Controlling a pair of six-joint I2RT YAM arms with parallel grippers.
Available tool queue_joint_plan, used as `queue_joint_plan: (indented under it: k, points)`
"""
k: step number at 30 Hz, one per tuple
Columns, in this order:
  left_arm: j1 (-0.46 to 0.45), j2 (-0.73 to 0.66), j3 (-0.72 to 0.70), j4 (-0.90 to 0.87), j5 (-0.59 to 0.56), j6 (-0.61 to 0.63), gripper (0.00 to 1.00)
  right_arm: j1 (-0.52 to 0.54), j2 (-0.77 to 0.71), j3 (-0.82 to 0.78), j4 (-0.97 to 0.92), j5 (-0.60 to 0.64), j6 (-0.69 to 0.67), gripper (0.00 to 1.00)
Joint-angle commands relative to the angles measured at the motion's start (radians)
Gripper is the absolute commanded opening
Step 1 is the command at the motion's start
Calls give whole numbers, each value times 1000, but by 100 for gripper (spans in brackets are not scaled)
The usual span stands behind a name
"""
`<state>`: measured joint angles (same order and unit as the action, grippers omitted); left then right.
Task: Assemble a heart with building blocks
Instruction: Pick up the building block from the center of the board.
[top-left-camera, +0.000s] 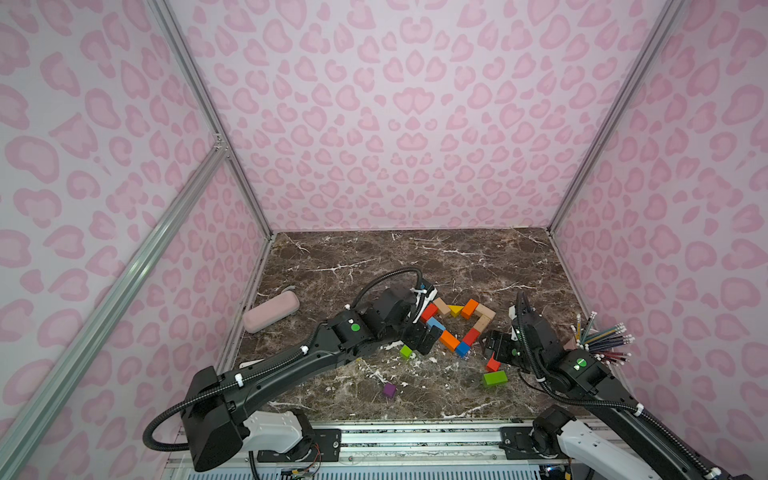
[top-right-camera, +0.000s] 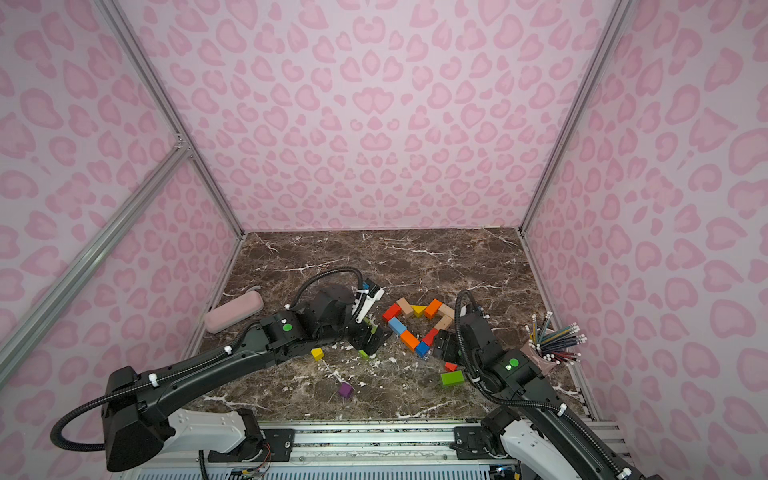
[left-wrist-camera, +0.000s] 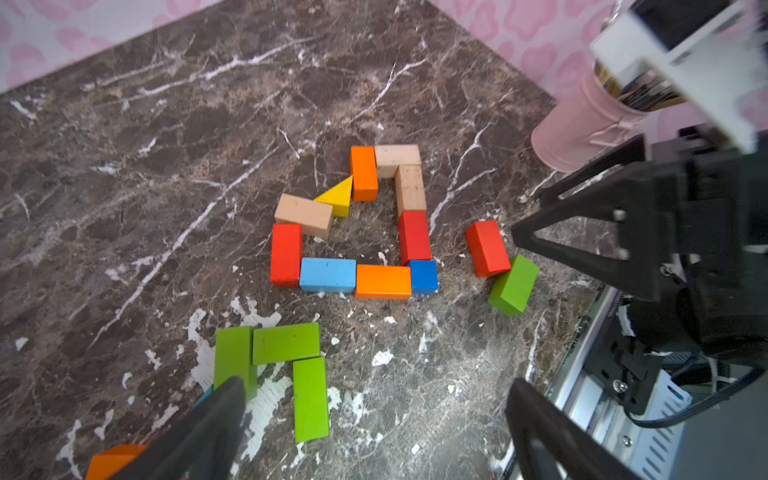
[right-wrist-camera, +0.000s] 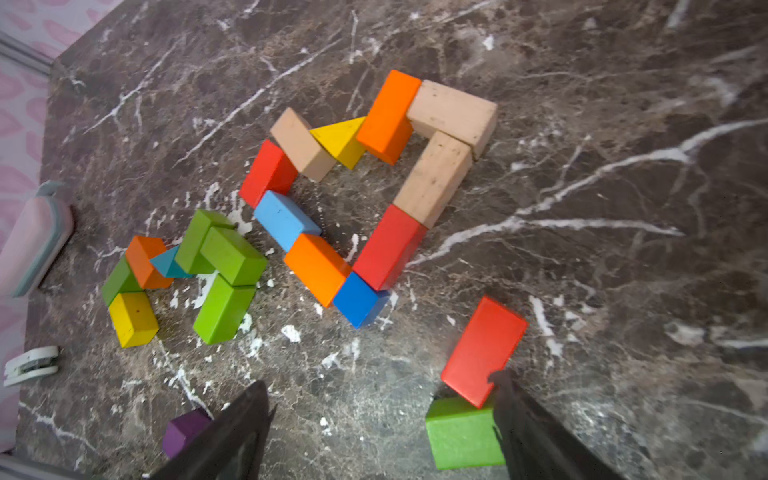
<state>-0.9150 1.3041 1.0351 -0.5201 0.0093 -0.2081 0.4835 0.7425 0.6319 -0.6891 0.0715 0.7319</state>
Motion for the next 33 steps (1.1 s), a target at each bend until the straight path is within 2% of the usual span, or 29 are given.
queue_joint_plan:
  k: [1,5,13,25,33]
  points:
    - [28,-47,-9,92,52,48,97,-53,15,-16,15,-26,-12,88]
    - [76,-86,8,98,104,79,97,-86,55,-41,50,-17,-5,87]
    - [119,-117,81,52,118,181,97,-85,130,-72,64,76,68,84]
    - [165,-206,-16,117,113,226,97,-78,200,-148,147,77,147,63]
    - [174,-223,-74,161,120,220,97,-66,251,-166,158,73,140,56]
